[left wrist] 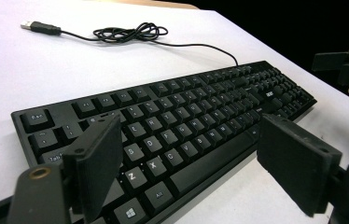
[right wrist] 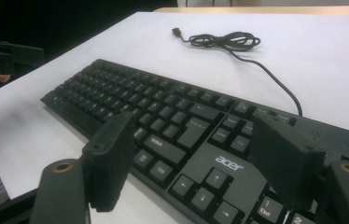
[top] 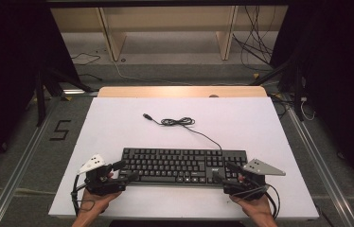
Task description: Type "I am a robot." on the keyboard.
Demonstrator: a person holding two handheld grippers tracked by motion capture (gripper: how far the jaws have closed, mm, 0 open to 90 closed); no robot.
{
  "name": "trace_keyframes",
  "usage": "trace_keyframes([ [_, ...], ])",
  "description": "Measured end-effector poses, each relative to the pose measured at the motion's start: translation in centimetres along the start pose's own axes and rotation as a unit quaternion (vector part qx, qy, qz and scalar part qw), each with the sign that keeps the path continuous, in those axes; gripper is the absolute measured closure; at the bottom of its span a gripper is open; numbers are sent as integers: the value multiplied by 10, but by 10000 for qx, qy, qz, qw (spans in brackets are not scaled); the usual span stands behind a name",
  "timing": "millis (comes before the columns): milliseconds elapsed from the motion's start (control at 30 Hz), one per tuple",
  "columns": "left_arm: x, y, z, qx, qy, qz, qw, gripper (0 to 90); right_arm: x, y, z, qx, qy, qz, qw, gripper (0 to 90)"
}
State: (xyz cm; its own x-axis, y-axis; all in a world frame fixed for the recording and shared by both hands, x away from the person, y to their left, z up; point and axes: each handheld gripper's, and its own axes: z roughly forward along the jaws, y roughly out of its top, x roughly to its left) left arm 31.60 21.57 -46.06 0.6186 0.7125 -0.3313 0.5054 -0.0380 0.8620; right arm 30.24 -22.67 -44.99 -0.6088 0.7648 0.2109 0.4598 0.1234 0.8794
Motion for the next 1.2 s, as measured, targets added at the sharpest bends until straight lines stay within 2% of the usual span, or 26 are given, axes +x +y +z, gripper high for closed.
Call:
trace_keyframes([
  [233,1,0,0,6,39,-6,10000,222,3,2,5,65,32,7,10000,321],
  [800,3,0,1,47,139,-44,9999,244,16,17,32,209,326,-17,9992,346],
  [1200,7,0,0,119,204,-39,9997,320,26,33,65,535,511,-143,9972,420],
])
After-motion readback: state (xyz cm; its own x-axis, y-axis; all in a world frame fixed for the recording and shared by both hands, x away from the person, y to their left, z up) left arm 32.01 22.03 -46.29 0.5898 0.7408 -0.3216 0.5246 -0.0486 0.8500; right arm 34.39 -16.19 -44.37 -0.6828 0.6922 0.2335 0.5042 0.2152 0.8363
